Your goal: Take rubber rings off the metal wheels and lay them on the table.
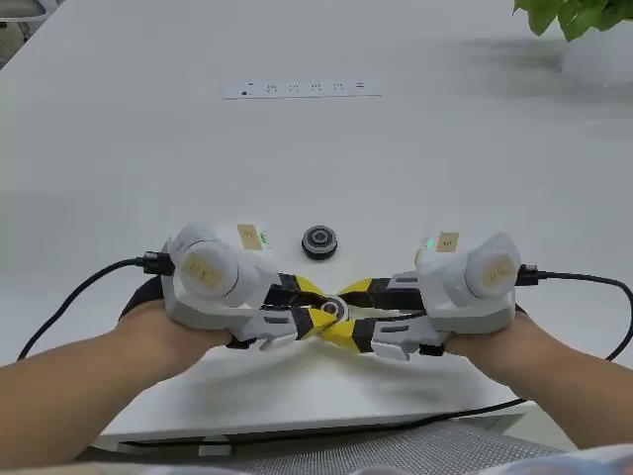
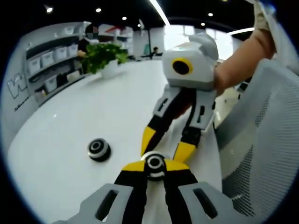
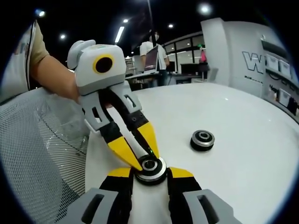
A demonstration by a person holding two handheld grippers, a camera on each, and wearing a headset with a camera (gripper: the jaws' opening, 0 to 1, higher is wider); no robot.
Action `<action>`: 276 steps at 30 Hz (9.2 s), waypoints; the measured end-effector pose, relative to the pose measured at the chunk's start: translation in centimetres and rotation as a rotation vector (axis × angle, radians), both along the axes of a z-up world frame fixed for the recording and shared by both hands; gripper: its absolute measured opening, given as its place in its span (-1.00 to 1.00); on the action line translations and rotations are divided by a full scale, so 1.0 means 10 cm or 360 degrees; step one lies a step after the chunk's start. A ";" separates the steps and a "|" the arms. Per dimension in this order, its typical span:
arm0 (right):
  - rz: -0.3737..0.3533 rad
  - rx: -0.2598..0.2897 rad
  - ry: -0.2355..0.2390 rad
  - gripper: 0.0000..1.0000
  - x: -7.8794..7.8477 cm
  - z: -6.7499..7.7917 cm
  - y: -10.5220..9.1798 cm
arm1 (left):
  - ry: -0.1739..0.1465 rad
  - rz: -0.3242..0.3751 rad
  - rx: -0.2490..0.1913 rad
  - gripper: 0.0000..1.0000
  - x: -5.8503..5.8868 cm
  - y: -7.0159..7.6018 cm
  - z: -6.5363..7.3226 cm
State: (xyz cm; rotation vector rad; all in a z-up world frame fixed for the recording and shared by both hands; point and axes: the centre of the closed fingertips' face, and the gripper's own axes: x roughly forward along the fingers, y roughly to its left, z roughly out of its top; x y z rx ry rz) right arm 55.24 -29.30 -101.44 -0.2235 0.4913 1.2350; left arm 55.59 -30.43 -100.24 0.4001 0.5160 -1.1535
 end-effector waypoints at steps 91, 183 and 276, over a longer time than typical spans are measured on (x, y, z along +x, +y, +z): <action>-0.0263 -0.0121 0.0003 -1.00 0.00 -0.03 -0.25 | -0.0006 0.0053 0.0002 -0.75 0.01 0.00 0.00; -0.0451 0.0466 0.0593 -1.00 -0.03 0.30 -0.09 | -0.0042 0.0071 -0.0011 -0.76 0.03 -0.01 0.00; -0.0381 0.0385 0.0589 -1.00 0.26 0.36 0.24 | -0.0032 0.0270 -0.0163 0.56 -0.08 0.76 0.73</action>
